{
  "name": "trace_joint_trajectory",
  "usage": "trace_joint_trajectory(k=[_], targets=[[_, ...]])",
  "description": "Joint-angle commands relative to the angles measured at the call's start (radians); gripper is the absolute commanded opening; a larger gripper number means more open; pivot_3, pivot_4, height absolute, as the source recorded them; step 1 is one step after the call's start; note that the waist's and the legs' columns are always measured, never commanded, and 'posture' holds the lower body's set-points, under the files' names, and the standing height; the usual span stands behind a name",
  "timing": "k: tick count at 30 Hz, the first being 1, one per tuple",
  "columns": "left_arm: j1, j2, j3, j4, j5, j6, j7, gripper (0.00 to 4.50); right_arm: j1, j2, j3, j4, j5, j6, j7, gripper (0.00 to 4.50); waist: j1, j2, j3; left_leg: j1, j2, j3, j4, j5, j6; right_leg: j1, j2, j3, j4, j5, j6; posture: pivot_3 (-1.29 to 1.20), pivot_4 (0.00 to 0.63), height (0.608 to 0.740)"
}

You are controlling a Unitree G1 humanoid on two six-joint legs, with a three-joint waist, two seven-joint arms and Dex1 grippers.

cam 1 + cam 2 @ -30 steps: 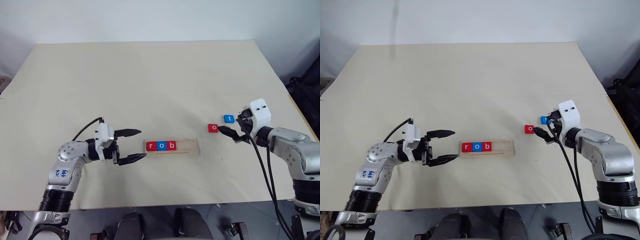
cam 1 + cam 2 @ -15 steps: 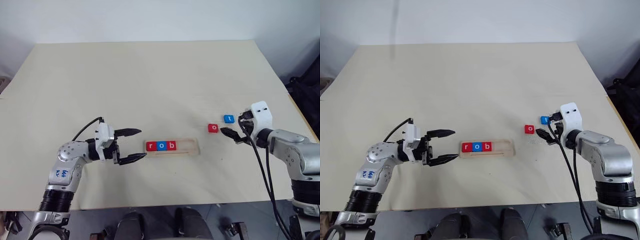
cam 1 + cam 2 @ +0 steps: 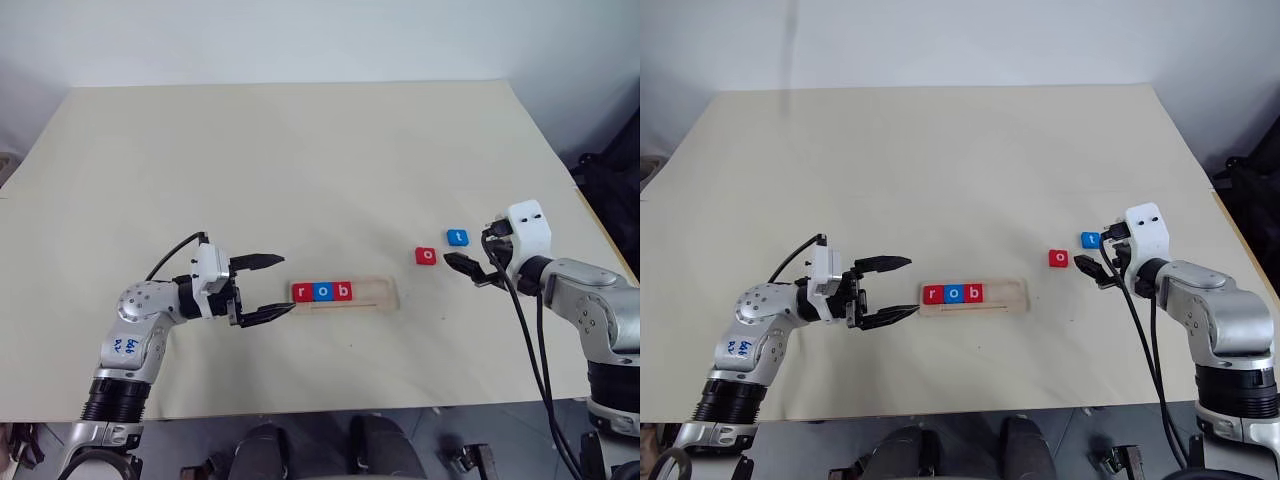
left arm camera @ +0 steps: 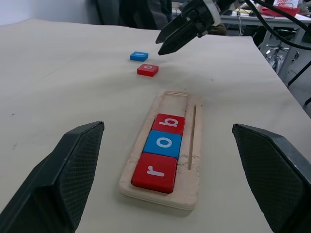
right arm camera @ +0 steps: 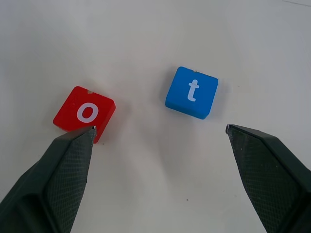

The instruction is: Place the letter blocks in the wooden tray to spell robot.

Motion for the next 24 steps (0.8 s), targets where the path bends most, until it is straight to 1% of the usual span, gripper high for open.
trace_joint_trajectory(k=[1, 5, 7, 11, 14, 17, 24], targets=[[-0.01, 0.005, 0.02, -0.009, -0.005, -0.017, 0.003, 4.5, -0.046, 0.057, -0.037, -0.065, 0.032, 0.061, -0.052, 4.47, -0.004, 0.0, 0.0, 0.0, 0.0, 0.0, 0.0, 0.0, 0.0, 0.0, 0.0, 0.0, 0.0, 0.0, 0.0, 0.0, 0.15, 0.74], [0.014, 0.012, 0.03, -0.035, -0.011, -0.008, 0.009, 4.5, -0.052, 0.175, -0.034, -0.124, 0.024, 0.147, -0.154, 4.47, -0.005, 0.0, 0.0, 0.0, 0.001, 0.0, 0.0, 0.0, 0.0, -0.001, 0.0, 0.0, 0.001, 0.0, 0.0, 0.0, 0.15, 0.74], [0.025, 0.014, 0.032, -0.045, -0.011, -0.006, 0.013, 4.5, -0.051, 0.241, -0.02, -0.109, -0.014, 0.133, -0.218, 4.47, -0.007, 0.0, 0.0, 0.0, 0.001, 0.0, 0.0, 0.0, 0.0, -0.001, 0.0, 0.0, 0.001, 0.0, 0.0, 0.0, 0.15, 0.74], [0.033, 0.015, 0.036, -0.059, -0.012, 0.0, 0.021, 4.5, -0.05, 0.321, -0.004, -0.093, -0.068, 0.11, -0.307, 4.47, -0.008, 0.0, 0.0, -0.001, 0.0, 0.0, 0.0, 0.0, 0.0, -0.001, 0.0, 0.0, 0.001, 0.0, 0.0, 0.0, 0.15, 0.74], [0.043, 0.022, 0.041, -0.067, -0.015, 0.001, 0.024, 4.5, -0.04, 0.376, 0.02, -0.11, -0.084, 0.112, -0.341, 4.47, -0.014, 0.0, 0.0, -0.001, 0.0, 0.0, 0.0, 0.0, 0.0, -0.001, 0.0, 0.0, 0.001, 0.0, 0.0, 0.0, 0.15, 0.74], [0.047, 0.026, 0.043, -0.069, -0.016, 0.001, 0.028, 4.5, -0.027, 0.407, 0.036, -0.12, -0.119, 0.085, -0.38, 3.9, -0.023, 0.0, 0.0, -0.001, 0.0, 0.0, -0.001, 0.0, 0.0, -0.001, 0.0, 0.0, 0.001, 0.0, 0.0, 0.0, 0.15, 0.74], [0.042, 0.027, 0.04, -0.069, -0.018, 0.002, 0.028, 4.5, 0.001, 0.448, 0.034, -0.154, -0.143, 0.089, -0.413, 1.49, -0.025, 0.0, 0.0, -0.001, 0.001, 0.0, -0.001, 0.0, 0.0, -0.001, 0.0, 0.0, 0.001, 0.0, 0.0, 0.0, 0.15, 0.74]])
